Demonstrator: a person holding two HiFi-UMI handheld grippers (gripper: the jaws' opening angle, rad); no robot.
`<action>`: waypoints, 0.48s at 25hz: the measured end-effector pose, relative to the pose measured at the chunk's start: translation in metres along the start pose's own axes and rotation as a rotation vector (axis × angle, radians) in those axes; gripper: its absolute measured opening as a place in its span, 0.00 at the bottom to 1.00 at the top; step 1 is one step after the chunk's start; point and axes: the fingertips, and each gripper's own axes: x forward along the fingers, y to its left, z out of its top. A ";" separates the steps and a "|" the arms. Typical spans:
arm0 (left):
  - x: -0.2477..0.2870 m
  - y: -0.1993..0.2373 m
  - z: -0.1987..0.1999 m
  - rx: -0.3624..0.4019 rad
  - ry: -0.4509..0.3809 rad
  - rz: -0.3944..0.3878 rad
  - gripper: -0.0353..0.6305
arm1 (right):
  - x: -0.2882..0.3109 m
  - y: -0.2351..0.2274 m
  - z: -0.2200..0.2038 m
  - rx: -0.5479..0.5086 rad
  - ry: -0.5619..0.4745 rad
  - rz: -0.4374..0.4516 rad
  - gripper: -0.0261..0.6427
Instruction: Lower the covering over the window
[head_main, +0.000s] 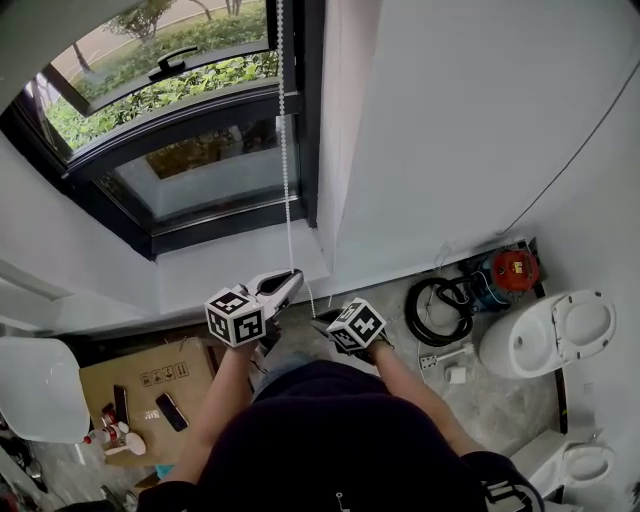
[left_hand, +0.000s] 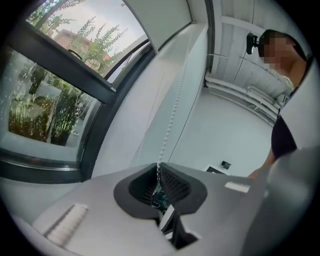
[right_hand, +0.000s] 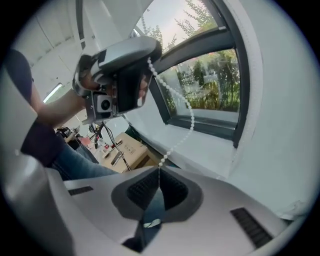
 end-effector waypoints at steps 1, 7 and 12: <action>0.000 0.004 -0.001 -0.013 -0.001 -0.004 0.09 | -0.002 0.002 0.008 -0.004 -0.018 -0.002 0.06; -0.003 0.018 -0.040 -0.008 0.112 -0.007 0.09 | -0.011 0.004 0.067 -0.006 -0.190 -0.062 0.06; -0.020 0.039 -0.036 -0.014 0.107 -0.002 0.09 | -0.016 0.012 0.089 -0.034 -0.264 -0.107 0.06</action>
